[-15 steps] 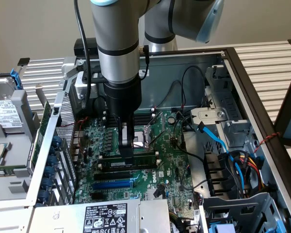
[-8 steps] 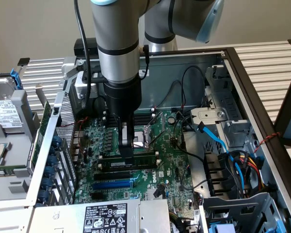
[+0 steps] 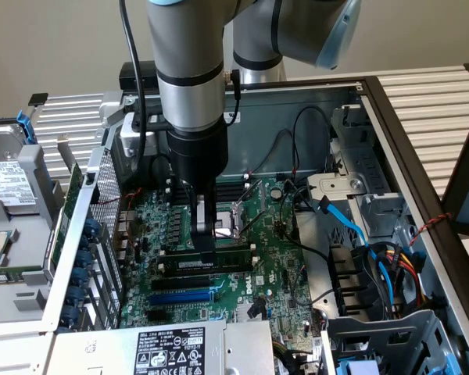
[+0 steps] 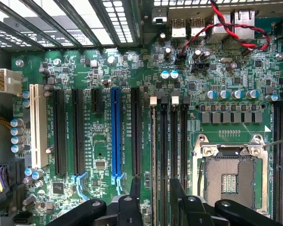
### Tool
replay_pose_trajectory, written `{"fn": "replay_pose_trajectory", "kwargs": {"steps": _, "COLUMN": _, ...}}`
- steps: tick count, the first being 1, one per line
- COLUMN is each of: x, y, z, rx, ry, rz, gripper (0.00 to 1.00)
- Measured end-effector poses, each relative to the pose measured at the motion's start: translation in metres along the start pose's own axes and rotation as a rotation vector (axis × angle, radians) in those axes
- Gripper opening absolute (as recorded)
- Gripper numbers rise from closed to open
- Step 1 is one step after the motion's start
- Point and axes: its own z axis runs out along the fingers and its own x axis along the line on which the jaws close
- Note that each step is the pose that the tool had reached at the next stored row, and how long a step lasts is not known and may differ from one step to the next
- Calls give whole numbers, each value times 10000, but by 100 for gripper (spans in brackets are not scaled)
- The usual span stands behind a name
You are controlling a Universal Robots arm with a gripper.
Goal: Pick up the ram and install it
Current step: 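Insert the ram into the slot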
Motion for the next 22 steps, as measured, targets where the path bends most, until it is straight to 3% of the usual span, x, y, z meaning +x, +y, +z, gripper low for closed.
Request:
{"fn": "replay_pose_trajectory", "kwargs": {"steps": 4, "x": 1, "y": 0, "z": -4, "rx": 0, "ry": 11, "rz": -1, "gripper": 29}}
{"fn": "replay_pose_trajectory", "kwargs": {"steps": 6, "x": 1, "y": 0, "z": -4, "rx": 0, "ry": 15, "rz": 0, "gripper": 17}}
{"fn": "replay_pose_trajectory", "kwargs": {"steps": 8, "x": 1, "y": 0, "z": -5, "rx": -1, "ry": 18, "rz": -1, "gripper": 11}}
{"fn": "replay_pose_trajectory", "kwargs": {"steps": 22, "x": 1, "y": 0, "z": -19, "rx": 2, "ry": 16, "rz": 3, "gripper": 11}}
